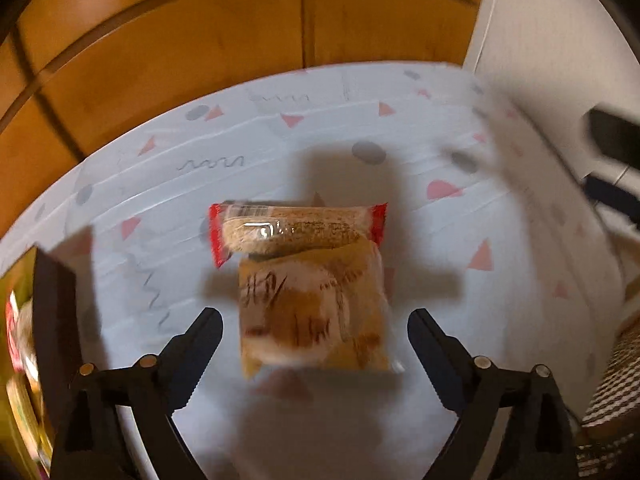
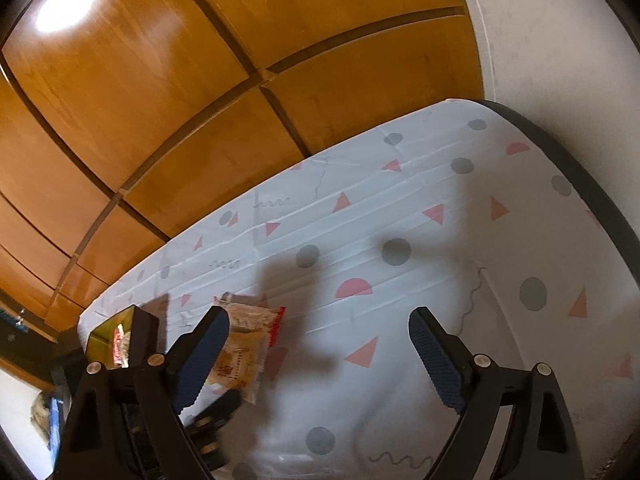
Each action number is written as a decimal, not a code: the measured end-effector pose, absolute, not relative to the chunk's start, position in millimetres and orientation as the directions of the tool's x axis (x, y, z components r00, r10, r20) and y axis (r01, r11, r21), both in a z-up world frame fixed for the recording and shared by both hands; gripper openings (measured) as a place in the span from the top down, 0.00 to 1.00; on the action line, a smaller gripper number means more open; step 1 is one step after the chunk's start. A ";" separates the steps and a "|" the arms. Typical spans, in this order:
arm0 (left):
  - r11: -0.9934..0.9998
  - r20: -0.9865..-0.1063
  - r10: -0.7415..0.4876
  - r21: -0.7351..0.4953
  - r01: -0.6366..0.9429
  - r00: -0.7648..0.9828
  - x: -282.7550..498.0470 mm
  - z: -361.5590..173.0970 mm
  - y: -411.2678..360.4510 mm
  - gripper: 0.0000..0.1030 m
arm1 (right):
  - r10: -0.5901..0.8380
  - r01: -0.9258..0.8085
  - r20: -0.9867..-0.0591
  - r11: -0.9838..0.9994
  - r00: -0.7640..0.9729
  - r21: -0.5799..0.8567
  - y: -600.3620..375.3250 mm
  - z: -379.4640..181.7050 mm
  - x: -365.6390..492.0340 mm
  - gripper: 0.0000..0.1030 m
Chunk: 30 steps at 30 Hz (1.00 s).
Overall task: Organize snacks
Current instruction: 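Grasp the round bread packet with the left tool while the right tool grasps the red-ended oat bar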
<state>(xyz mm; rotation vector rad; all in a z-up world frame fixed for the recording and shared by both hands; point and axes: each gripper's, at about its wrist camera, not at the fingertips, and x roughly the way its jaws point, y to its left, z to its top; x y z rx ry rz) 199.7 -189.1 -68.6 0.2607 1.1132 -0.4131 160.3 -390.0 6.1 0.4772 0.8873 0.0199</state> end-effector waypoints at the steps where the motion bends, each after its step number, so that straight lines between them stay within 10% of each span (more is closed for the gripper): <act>1: 0.890 -0.909 -0.173 0.020 0.455 0.379 202.6 -73.7 -192.2 0.08 | 0.215 0.173 -0.740 0.896 0.638 0.409 -389.2 6.2 160.5 0.10; 10: 0.893 -0.904 -0.227 -0.044 0.449 0.362 185.3 -81.3 -165.0 0.40 | 0.205 0.139 -0.750 0.919 0.629 0.368 -379.7 7.4 161.6 0.10; 30: 0.868 -0.806 -0.296 -0.003 0.496 0.513 72.9 -82.6 -106.1 0.39 | 0.180 -0.005 -0.861 0.979 0.475 0.202 -334.1 -22.8 172.4 0.10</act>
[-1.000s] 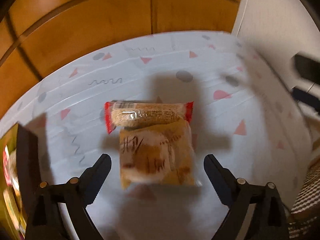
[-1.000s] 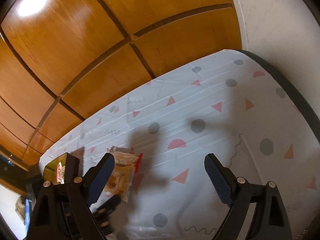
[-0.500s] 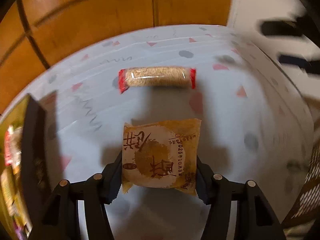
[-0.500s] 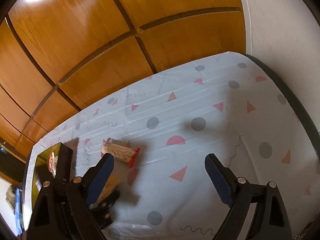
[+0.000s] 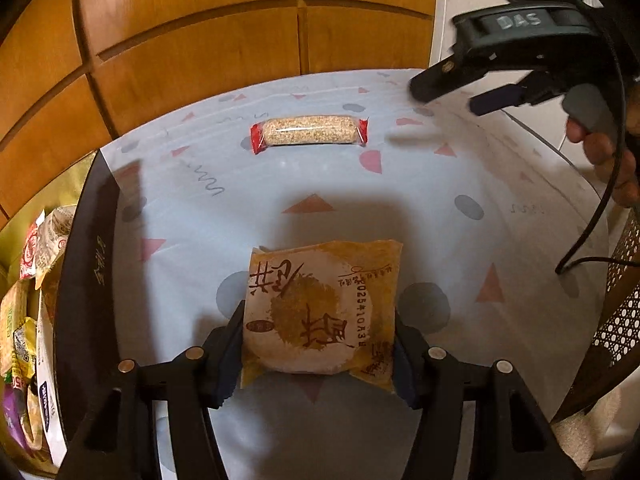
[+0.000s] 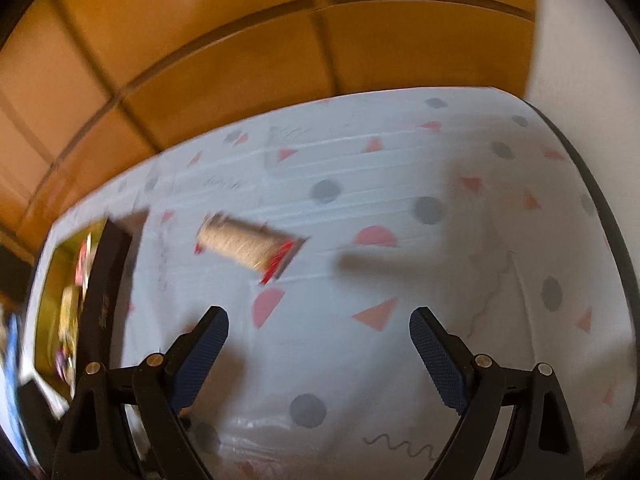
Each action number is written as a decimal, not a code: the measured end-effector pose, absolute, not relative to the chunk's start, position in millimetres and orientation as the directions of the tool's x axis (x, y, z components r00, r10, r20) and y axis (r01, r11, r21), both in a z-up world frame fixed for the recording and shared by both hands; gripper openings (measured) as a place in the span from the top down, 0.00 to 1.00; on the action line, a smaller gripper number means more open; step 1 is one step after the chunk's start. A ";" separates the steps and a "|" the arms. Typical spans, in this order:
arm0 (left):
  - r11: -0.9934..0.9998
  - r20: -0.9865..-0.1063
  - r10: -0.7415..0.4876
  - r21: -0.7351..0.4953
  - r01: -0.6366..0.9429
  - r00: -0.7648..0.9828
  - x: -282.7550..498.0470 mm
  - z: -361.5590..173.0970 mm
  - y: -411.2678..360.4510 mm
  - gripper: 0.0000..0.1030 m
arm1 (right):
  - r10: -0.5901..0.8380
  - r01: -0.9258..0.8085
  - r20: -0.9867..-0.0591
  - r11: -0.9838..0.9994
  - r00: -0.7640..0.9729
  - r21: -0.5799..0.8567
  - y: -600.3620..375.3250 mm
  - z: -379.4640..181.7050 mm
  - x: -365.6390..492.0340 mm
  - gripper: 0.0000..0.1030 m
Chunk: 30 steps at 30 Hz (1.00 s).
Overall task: Organize snacks
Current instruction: 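Grasp the round bread packet with the left tool while the right tool grasps the red-ended oat bar, then carry the bread packet into the gold tin and release it with the left tool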
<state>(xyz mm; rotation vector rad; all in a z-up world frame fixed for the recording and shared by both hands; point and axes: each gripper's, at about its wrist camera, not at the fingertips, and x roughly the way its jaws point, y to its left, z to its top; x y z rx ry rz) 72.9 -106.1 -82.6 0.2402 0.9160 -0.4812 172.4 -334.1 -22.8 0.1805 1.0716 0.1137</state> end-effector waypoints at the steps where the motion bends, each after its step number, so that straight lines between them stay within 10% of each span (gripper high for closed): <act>1: 0.871 -0.801 -0.297 -0.004 0.492 0.520 71.1 -82.8 -105.2 0.39 | 0.184 -0.039 -0.865 0.981 0.467 0.188 -326.9 -24.1 173.6 0.11; 18: 0.882 -0.766 -0.324 -0.032 0.471 0.555 62.6 -85.4 -98.9 0.39 | 0.098 -0.408 -0.920 0.910 0.378 -0.070 -202.0 -66.3 266.5 0.16; 21: 0.882 -0.760 -0.321 -0.022 0.471 0.566 61.4 -86.2 -99.6 0.39 | 0.073 -0.411 -0.939 0.909 0.337 -0.077 -202.3 -77.4 259.8 0.67; 30: 0.883 -0.755 -0.327 -0.030 0.469 0.568 59.2 -86.8 -99.1 0.39 | 0.131 -0.362 -0.966 0.931 0.224 0.043 -232.5 -76.8 178.1 0.70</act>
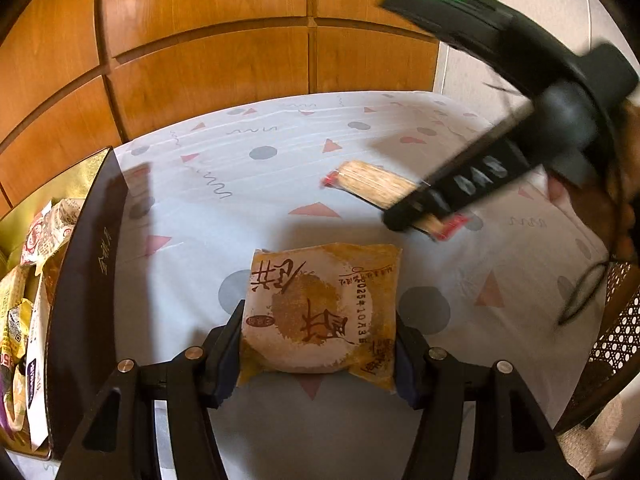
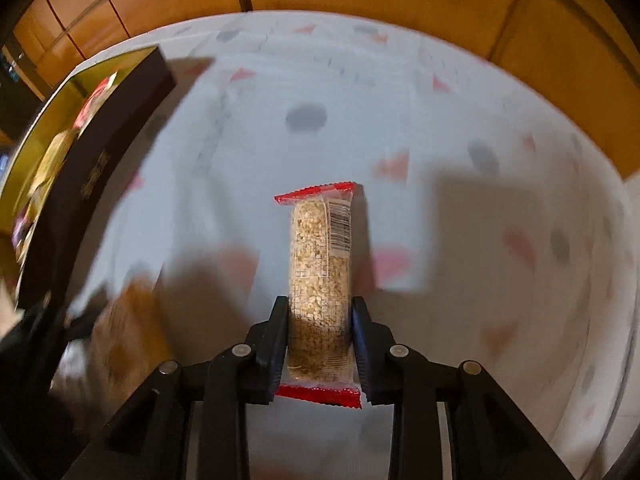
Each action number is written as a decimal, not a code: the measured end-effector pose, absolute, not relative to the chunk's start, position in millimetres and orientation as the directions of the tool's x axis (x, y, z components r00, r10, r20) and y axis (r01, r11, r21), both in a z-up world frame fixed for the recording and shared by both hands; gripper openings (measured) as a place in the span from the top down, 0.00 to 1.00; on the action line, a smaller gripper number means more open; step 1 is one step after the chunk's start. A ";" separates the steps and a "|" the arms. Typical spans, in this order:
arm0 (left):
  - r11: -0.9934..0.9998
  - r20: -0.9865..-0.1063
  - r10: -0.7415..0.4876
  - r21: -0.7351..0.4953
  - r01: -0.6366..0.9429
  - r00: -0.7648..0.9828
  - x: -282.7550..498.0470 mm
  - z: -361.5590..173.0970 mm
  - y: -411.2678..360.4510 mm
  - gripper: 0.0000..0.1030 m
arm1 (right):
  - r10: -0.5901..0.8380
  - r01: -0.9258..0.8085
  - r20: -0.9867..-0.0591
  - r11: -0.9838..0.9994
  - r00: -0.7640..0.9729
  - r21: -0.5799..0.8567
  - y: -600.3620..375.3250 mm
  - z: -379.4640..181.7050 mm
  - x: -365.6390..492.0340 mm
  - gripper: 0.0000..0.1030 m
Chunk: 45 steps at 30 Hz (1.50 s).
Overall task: Organize snacks
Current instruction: 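Carry the bread packet into the gold tin and release it with the left tool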
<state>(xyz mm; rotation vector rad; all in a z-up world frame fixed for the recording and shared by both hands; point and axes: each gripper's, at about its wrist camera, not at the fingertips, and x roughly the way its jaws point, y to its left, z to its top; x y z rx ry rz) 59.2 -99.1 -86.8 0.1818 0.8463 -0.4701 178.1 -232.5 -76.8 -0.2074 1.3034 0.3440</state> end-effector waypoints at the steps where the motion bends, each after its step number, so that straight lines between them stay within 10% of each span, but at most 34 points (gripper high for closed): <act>1: 0.884 -0.756 -0.324 -0.026 0.468 0.569 59.1 -86.6 -99.8 0.39 | 0.136 -0.354 -0.966 0.934 0.218 0.051 -236.1 -76.8 170.2 0.69; 13: 0.897 -0.784 -0.299 -0.036 0.440 0.545 63.4 -82.7 -100.7 0.39 | 0.158 -0.412 -0.947 0.910 0.281 0.029 -229.3 -79.8 157.6 0.40; 15: 0.898 -0.786 -0.290 -0.027 0.438 0.546 62.6 -82.0 -100.6 0.39 | 0.156 -0.399 -0.941 0.917 0.301 0.024 -226.5 -80.0 157.1 0.43; 17: 0.898 -0.787 -0.289 -0.026 0.438 0.545 61.4 -81.6 -99.8 0.40 | 0.145 -0.375 -0.934 0.927 0.325 0.014 -227.7 -80.7 161.7 0.70; 45: 0.890 -0.785 -0.278 0.006 0.456 0.553 47.1 -69.7 -98.7 0.41 | 0.141 -0.397 -0.932 0.918 0.334 -0.003 -231.1 -86.5 170.7 0.69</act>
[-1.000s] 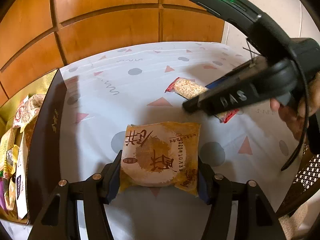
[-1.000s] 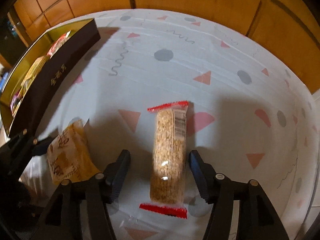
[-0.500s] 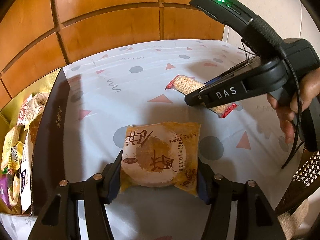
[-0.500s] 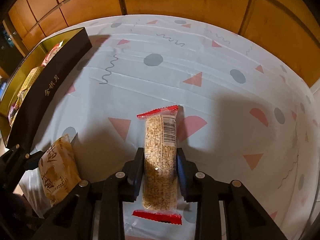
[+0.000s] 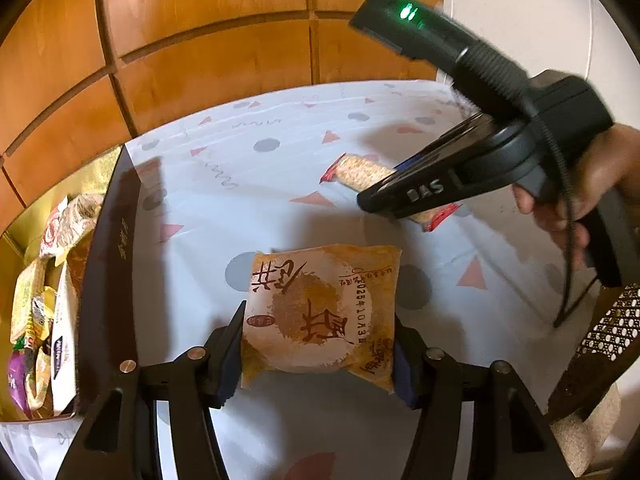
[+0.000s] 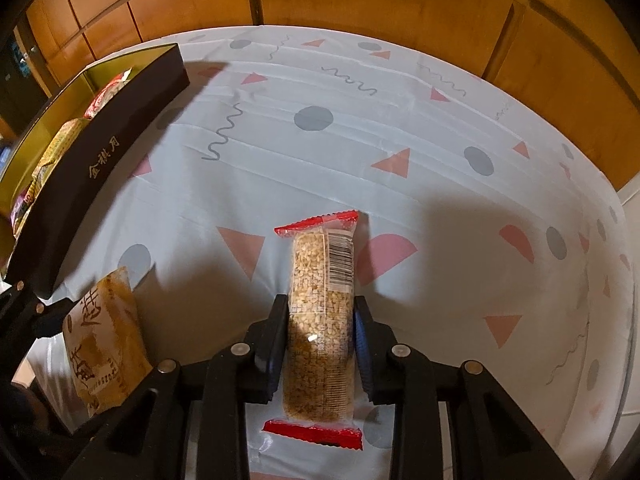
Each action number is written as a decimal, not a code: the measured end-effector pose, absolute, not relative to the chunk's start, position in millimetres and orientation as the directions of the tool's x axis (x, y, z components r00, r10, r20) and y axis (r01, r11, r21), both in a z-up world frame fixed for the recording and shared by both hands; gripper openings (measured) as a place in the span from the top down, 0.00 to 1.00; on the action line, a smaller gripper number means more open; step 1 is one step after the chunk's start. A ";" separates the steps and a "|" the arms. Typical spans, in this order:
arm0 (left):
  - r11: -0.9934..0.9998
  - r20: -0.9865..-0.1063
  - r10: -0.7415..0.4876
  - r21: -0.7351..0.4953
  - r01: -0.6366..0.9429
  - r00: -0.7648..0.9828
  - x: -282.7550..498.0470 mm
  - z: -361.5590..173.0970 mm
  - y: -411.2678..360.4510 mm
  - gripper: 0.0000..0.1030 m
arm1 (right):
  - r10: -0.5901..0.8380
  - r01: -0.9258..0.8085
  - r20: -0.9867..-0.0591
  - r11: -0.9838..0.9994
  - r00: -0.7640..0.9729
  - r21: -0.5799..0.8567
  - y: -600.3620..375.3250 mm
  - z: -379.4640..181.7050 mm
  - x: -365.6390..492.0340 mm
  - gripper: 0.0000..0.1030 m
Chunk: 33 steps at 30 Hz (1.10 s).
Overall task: Organize snacks
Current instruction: 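Carry the bread packet into the gold tin and release it with the left tool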
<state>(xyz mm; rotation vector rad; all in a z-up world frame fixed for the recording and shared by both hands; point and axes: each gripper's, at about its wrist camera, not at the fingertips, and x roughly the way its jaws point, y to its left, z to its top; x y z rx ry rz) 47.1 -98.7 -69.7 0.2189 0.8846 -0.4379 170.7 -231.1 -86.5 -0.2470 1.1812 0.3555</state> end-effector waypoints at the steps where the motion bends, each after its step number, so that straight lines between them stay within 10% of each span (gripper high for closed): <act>1: 0.888 -0.782 -0.282 0.006 0.460 0.555 45.7 -67.5 -98.4 0.41 | 0.140 -0.398 -0.932 0.917 0.335 -0.005 -231.2 -86.2 170.9 0.69; 33: 0.992 -0.703 -0.096 -0.008 0.127 0.705 48.7 28.6 56.1 0.41 | 0.108 -0.443 -0.916 0.893 0.387 -0.081 -226.3 -83.8 164.9 0.69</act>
